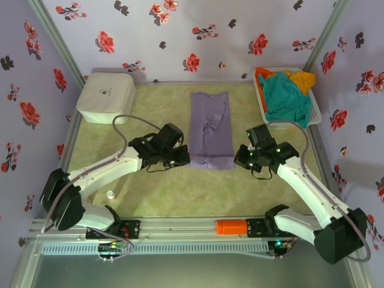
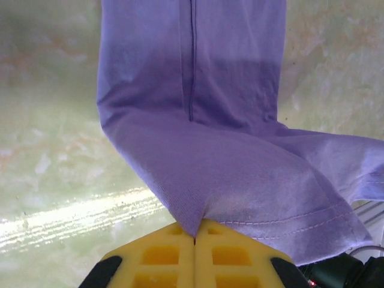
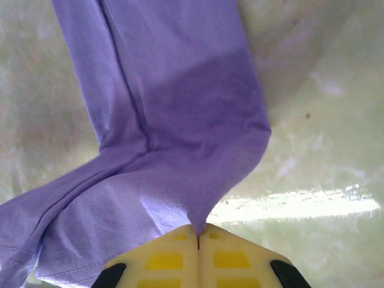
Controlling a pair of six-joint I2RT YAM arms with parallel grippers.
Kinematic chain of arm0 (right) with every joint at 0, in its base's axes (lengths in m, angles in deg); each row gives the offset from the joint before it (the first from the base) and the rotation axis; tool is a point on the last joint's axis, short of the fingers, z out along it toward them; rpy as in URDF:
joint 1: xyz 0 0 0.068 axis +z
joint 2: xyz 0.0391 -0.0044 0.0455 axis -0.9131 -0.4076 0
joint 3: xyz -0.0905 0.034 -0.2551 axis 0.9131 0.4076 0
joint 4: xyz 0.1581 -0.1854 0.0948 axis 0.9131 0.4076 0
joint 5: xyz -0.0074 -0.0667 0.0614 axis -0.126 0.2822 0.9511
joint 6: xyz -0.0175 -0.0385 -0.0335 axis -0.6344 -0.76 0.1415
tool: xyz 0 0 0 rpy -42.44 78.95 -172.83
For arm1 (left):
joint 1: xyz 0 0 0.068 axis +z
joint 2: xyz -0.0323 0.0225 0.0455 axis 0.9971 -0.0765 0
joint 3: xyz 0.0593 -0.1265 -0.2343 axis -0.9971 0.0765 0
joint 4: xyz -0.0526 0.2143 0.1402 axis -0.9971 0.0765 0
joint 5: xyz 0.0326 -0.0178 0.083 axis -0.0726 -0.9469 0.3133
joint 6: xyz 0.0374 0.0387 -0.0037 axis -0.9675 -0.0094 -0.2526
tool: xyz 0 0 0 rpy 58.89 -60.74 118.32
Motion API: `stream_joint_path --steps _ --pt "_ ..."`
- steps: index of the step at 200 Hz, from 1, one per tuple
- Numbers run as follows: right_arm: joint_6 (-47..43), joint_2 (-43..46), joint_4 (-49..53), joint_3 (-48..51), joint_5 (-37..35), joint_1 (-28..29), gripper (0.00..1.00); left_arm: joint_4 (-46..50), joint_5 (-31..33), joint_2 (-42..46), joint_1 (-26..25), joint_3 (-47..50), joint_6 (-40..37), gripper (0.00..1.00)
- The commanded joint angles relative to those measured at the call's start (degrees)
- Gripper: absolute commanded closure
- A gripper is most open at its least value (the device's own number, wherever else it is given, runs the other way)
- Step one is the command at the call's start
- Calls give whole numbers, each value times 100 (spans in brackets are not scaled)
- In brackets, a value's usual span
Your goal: Fold and stack the t-shirts
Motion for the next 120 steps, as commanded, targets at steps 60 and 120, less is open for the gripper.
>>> stream_joint_path --steps 60,120 --pt "-764 -1252 -721 -799 444 -671 100 45 -612 -1189 709 -1060 -1175 100" --pt "-1143 -2264 -1126 -1381 815 -1032 100 -76 -1016 -2127 1132 -1838 -1687 100"
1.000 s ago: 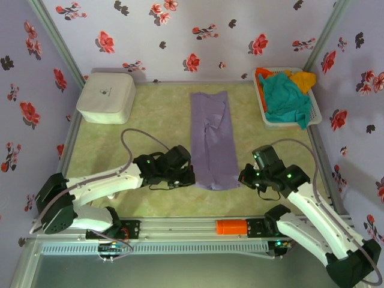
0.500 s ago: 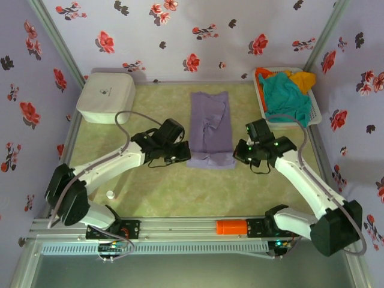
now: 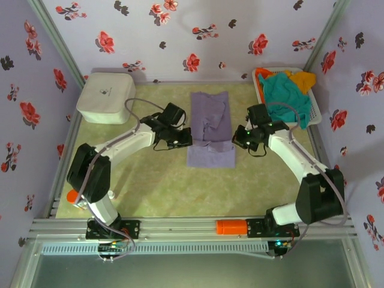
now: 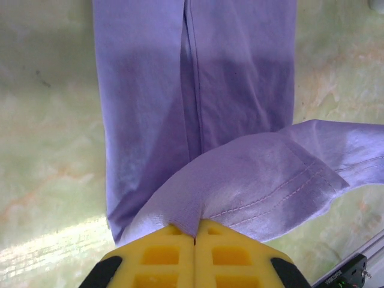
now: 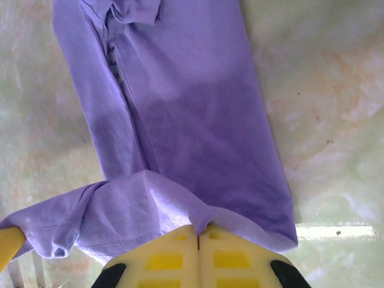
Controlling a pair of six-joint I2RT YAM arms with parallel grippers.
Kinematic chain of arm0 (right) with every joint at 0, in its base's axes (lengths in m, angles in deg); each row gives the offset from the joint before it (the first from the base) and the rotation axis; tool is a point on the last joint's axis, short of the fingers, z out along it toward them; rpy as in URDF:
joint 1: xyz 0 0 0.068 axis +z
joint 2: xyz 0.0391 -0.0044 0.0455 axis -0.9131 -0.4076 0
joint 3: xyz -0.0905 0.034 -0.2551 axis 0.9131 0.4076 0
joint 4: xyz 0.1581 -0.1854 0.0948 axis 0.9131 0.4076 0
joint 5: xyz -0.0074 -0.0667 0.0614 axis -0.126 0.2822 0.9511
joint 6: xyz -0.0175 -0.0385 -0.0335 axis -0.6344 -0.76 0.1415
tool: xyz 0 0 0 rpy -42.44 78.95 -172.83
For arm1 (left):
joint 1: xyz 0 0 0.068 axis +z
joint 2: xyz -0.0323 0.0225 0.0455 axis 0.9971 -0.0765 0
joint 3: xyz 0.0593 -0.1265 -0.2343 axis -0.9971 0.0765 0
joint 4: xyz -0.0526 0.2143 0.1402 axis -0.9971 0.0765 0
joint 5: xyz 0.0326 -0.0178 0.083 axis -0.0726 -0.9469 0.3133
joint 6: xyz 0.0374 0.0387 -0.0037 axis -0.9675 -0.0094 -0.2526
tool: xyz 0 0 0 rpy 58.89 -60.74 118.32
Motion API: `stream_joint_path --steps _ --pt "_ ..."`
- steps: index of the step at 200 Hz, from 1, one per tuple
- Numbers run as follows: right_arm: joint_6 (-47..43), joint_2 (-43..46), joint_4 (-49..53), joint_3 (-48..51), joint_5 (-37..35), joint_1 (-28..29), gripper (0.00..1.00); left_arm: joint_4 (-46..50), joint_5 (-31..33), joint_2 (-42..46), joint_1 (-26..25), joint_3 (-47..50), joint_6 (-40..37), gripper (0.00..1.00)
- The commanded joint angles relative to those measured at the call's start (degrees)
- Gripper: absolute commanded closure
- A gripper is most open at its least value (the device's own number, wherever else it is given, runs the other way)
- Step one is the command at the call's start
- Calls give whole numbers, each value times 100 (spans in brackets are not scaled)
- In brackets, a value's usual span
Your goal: Fold and stack the t-shirts
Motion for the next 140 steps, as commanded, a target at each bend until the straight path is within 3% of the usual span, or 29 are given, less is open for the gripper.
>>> stream_joint_path --steps 1,140 --pt "-317 -310 -241 -411 231 -120 100 -63 -313 -326 138 -411 -406 100" --pt "-433 -2395 -700 -1478 732 -398 100 -244 -621 -1748 655 -1373 -705 100"
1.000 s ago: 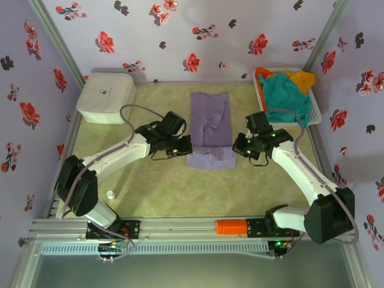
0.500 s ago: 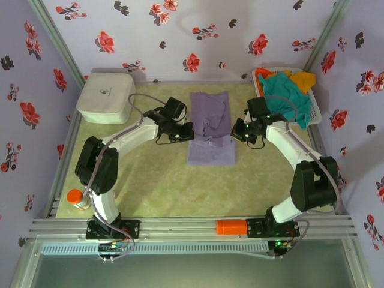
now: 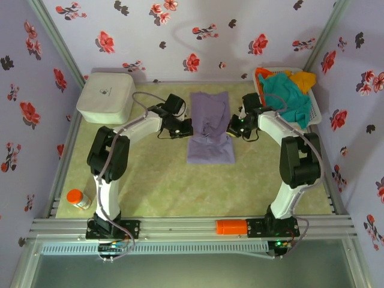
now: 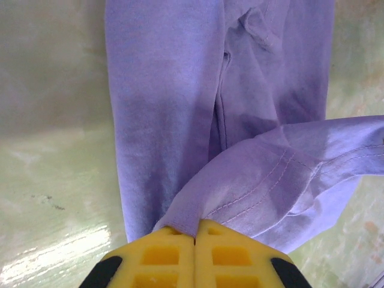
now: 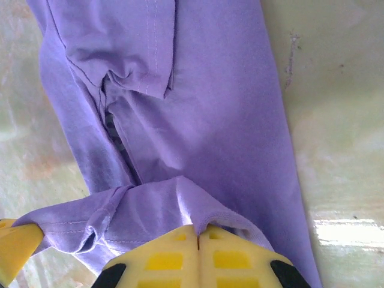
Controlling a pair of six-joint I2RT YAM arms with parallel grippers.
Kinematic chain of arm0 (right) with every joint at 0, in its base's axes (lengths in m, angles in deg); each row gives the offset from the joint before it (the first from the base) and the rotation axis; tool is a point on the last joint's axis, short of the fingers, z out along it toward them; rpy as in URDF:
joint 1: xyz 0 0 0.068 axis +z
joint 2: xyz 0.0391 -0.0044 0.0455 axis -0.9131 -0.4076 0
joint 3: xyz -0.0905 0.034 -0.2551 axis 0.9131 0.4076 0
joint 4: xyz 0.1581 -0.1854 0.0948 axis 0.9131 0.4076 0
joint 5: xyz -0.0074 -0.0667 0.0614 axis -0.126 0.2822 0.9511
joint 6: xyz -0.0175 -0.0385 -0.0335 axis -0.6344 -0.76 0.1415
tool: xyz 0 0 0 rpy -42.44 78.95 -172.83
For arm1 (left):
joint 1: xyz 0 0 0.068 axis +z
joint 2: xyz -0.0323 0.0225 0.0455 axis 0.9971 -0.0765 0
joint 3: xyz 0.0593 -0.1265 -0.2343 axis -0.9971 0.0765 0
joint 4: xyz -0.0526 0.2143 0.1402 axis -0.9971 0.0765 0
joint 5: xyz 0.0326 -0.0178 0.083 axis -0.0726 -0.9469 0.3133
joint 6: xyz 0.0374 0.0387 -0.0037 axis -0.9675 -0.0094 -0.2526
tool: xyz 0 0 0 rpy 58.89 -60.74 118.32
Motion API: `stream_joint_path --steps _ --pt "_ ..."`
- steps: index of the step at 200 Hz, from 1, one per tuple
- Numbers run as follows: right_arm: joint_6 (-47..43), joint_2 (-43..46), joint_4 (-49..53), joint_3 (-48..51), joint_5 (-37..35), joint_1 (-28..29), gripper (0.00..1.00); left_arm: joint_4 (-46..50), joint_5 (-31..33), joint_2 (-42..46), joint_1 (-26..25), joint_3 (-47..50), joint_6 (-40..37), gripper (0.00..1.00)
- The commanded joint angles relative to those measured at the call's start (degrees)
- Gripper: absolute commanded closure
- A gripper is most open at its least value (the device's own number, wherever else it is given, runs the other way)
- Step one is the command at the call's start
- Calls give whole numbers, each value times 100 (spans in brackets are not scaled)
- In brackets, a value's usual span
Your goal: Fold and stack the t-shirts
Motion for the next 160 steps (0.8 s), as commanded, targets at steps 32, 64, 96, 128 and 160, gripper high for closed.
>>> stream_joint_path --steps 32,64,96,128,160 --pt "30 -551 -317 -362 120 -104 88 -121 -141 -502 162 -416 -231 82" --pt "118 -680 -273 -557 47 -189 39 181 -162 -606 338 -722 -357 61" --pt "48 -271 -154 -447 -15 -197 27 287 -162 2 508 -528 -441 53" --pt "119 427 -180 200 -22 -203 15 51 -161 832 511 357 -288 51" --pt "166 1335 -151 1211 -127 -188 16 -398 -203 1661 337 1689 -2 50"
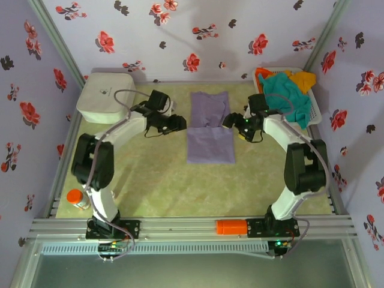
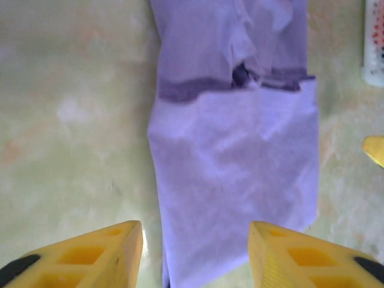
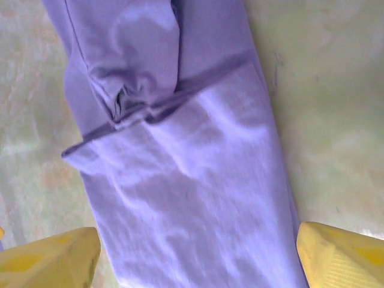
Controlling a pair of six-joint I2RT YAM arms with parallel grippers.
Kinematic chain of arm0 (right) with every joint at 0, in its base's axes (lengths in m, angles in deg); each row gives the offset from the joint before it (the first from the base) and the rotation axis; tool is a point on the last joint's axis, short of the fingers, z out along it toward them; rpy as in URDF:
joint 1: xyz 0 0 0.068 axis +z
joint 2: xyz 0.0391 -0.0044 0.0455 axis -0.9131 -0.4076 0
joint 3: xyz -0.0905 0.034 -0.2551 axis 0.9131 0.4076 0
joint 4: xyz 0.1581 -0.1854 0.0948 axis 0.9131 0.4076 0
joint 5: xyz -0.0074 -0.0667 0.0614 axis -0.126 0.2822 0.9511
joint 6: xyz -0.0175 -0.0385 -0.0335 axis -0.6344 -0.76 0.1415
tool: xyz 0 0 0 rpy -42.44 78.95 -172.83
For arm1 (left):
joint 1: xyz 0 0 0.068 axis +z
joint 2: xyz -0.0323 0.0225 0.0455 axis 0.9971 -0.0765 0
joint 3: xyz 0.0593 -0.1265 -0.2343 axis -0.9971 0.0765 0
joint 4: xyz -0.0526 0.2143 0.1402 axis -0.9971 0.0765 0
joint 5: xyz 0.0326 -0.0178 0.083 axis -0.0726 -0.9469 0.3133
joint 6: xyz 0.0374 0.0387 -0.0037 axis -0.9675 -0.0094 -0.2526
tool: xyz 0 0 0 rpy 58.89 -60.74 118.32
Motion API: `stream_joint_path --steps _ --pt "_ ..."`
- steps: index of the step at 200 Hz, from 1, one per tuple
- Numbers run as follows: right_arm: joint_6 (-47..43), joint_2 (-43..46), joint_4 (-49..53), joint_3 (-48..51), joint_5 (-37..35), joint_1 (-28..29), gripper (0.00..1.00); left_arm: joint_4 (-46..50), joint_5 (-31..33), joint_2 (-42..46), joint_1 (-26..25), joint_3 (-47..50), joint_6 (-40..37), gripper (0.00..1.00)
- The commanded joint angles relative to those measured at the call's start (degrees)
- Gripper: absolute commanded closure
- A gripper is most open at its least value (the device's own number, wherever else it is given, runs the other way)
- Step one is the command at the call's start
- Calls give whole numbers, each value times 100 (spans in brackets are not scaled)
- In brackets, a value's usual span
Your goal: Fold and stack the t-shirts
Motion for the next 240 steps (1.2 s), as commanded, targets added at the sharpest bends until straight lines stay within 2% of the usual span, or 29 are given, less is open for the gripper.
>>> stream_joint_path --steps 1,54,73,95,127,173,240 --pt "50 633 111 662 -139 -13 16 -258 -124 536 -160 876 254 50" --pt "-325 1564 339 2005 -566 9 26 -1430 -157 1609 -730 2875 1108 49" --pt "-285 1616 125 2312 -590 78 31 -1998 -147 1712 -848 3375 1476 49" --pt "-187 1458 -178 2460 -617 211 40 -2357 -107 1586 -907 3617 1717 52" --pt "-11 1173 -534 2474 -650 458 48 -2687 -11 1147 -1043 3430 1897 56" --pt "148 910 -713 2437 -811 584 51 -2642 37 308 -1257 2692 1998 57" --pt "241 624 -966 2320 -700 665 56 -2525 242 -7 -1258 2384 2069 60"
